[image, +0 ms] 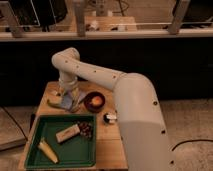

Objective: Place sponge in paper cup

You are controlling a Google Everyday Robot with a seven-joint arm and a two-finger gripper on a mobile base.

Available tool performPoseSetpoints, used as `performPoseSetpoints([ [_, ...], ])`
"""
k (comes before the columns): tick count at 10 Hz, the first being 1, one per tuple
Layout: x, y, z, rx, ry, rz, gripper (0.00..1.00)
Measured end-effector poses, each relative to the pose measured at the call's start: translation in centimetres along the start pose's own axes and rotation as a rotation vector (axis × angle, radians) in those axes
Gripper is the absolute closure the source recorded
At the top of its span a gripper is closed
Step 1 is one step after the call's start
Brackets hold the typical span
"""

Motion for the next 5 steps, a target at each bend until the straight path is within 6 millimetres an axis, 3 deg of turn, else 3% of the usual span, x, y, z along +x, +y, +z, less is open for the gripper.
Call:
performPoseSetpoints([
  [5,0.02,-0.24,0.06,-0.006,-0.002,-0.006,0.2],
])
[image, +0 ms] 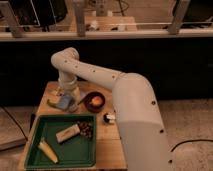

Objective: Place sponge in paper cup

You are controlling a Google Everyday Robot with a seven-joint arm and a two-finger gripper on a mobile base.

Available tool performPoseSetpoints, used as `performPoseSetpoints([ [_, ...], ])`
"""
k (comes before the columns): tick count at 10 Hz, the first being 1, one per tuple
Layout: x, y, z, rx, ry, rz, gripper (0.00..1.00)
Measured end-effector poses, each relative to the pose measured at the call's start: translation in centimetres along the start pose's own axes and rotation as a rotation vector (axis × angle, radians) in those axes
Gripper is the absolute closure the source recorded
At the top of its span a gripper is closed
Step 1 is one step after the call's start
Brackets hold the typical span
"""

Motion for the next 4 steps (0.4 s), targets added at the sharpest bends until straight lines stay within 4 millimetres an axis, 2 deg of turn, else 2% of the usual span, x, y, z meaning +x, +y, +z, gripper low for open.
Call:
performPoseSetpoints([
  [4,0.67,0.96,-0.71,0.013,0.012,0.011,0.2],
])
